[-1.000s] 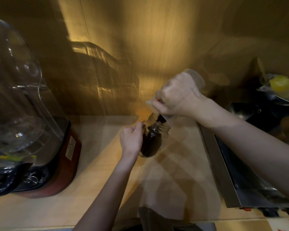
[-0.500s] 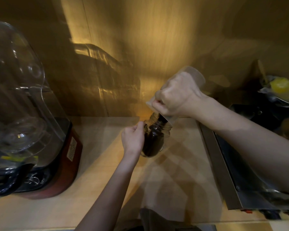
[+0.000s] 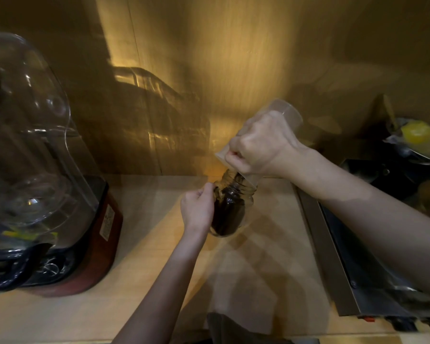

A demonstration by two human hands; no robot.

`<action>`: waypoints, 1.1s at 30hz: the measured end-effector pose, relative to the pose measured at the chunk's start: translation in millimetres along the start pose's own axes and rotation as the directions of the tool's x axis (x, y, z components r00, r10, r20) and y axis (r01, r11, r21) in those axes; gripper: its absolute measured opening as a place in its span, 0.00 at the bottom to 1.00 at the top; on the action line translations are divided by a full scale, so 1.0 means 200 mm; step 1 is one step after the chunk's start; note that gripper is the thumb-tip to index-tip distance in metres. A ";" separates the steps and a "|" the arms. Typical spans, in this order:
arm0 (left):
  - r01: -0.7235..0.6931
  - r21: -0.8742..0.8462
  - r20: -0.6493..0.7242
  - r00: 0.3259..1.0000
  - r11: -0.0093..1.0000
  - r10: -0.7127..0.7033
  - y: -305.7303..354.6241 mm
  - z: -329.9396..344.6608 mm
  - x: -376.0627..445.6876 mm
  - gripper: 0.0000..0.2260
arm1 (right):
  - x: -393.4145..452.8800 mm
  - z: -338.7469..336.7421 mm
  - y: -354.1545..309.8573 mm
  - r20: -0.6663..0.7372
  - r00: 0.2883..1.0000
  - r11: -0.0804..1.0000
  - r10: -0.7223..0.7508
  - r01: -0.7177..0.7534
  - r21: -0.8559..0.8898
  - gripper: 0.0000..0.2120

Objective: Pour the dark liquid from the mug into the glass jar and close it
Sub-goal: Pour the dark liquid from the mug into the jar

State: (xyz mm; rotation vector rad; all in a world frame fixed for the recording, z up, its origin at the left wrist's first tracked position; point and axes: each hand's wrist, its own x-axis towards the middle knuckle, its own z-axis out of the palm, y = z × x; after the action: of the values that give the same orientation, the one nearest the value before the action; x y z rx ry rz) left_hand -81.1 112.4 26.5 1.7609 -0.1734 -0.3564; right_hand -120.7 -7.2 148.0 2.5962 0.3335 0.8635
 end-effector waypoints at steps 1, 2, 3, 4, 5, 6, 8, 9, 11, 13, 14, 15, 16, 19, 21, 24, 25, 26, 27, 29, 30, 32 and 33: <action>0.003 -0.009 0.008 1.000 1.000 -0.003 0.00 0.00 0.00 0.21 | 0.00 0.00 0.00 0.001 1.000 1.000 -0.009 0.009 0.000 0.22; 0.006 -0.015 0.017 1.000 1.000 -0.006 0.00 0.00 0.00 0.21 | 0.00 0.00 0.00 0.001 1.000 1.000 -0.015 0.015 0.001 0.22; 0.010 -0.021 0.023 1.000 1.000 -0.009 0.00 0.00 0.00 0.21 | 0.01 0.00 0.00 0.001 1.000 1.000 -0.016 0.016 0.006 0.22; 0.014 -0.023 0.023 1.000 1.000 -0.014 0.01 -0.01 0.00 0.21 | 0.01 -0.01 0.01 0.001 1.000 1.000 -0.014 0.014 0.008 0.21; 0.019 -0.024 0.019 1.000 1.000 -0.018 0.01 -0.01 0.00 0.21 | 0.01 -0.01 0.01 0.000 1.000 1.000 -0.016 0.016 0.010 0.21; 0.025 -0.024 0.011 1.000 0.999 -0.024 0.00 -0.01 0.00 0.21 | 0.01 -0.01 0.01 0.000 1.000 1.000 -0.023 0.023 0.017 0.21; 0.041 -0.024 -0.002 0.999 0.999 -0.041 -0.01 0.00 0.01 0.20 | 0.01 -0.01 0.01 -0.004 0.999 0.998 -0.043 0.043 0.034 0.21; 0.053 -0.031 -0.003 0.999 0.998 -0.053 -0.01 0.00 0.02 0.20 | 0.00 0.00 0.01 -0.010 0.999 0.998 -0.051 0.051 0.036 0.21; 0.069 -0.044 -0.003 0.998 0.997 -0.069 -0.02 0.00 0.03 0.22 | 0.00 0.01 0.01 -0.024 0.998 0.998 -0.059 0.060 0.032 0.21; 0.071 -0.046 -0.003 0.997 0.996 -0.072 -0.03 0.00 0.04 0.22 | 0.00 0.01 0.01 -0.035 0.997 0.997 -0.071 0.072 0.023 0.21; 0.071 -0.052 -0.001 0.997 0.996 -0.071 -0.03 0.00 0.04 0.22 | -0.01 0.02 0.01 -0.041 0.996 0.997 -0.076 0.077 0.018 0.21; 0.072 -0.058 0.002 0.997 0.996 -0.072 -0.03 0.00 0.04 0.22 | -0.01 0.02 0.02 -0.046 0.996 0.997 -0.081 0.081 0.013 0.21; 0.072 -0.061 0.006 0.997 0.996 -0.071 -0.03 0.00 0.04 0.21 | 0.00 0.02 0.02 -0.050 0.995 0.996 -0.088 0.089 0.005 0.21; 0.059 -0.057 0.014 0.998 0.997 -0.058 -0.02 -0.01 0.04 0.20 | 0.00 0.02 0.02 -0.047 0.992 0.993 -0.121 0.121 -0.015 0.21; 0.056 -0.067 0.023 0.998 0.996 -0.055 -0.01 0.00 0.05 0.20 | 0.01 0.03 0.02 -0.048 0.991 0.992 -0.127 0.125 -0.029 0.21; 0.054 -0.069 0.019 0.998 0.996 -0.053 -0.01 0.00 0.06 0.20 | 0.01 0.04 0.02 -0.055 0.989 0.990 -0.140 0.139 -0.024 0.21; 0.051 -0.061 0.019 0.999 0.997 -0.050 -0.01 0.00 0.06 0.20 | 0.01 0.04 0.02 -0.053 0.988 0.989 -0.146 0.145 -0.023 0.21; 0.049 -0.054 0.019 0.999 0.997 -0.048 -0.02 0.00 0.06 0.20 | 0.02 0.04 0.02 -0.051 0.988 0.989 -0.147 0.146 -0.026 0.21; 0.045 -0.051 0.017 0.999 0.998 -0.044 -0.02 0.00 0.07 0.20 | 0.02 0.03 0.03 -0.048 0.988 0.989 -0.145 0.143 -0.031 0.21; 0.036 -0.048 0.013 0.999 0.998 -0.036 -0.02 0.00 0.07 0.19 | 0.02 0.03 0.03 -0.040 0.988 0.988 -0.149 0.148 -0.044 0.21; 0.033 -0.051 0.017 0.999 0.998 -0.032 -0.02 0.00 0.07 0.19 | 0.02 0.03 0.02 -0.031 0.987 0.986 -0.158 0.156 -0.051 0.21; 0.040 -0.068 0.028 0.999 0.997 -0.038 -0.01 0.00 0.07 0.19 | 0.02 0.04 0.02 -0.034 0.985 0.984 -0.171 0.169 -0.056 0.21; 0.043 -0.073 0.029 0.999 0.996 -0.041 -0.01 0.00 0.07 0.20 | 0.02 0.05 0.02 -0.034 0.985 0.985 -0.168 0.166 -0.048 0.22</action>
State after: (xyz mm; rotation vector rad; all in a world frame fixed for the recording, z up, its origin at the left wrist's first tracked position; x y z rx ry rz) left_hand -68.4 108.4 22.2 1.6891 -0.1415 -0.4130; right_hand -111.5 -12.1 144.6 2.4713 0.5277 0.8522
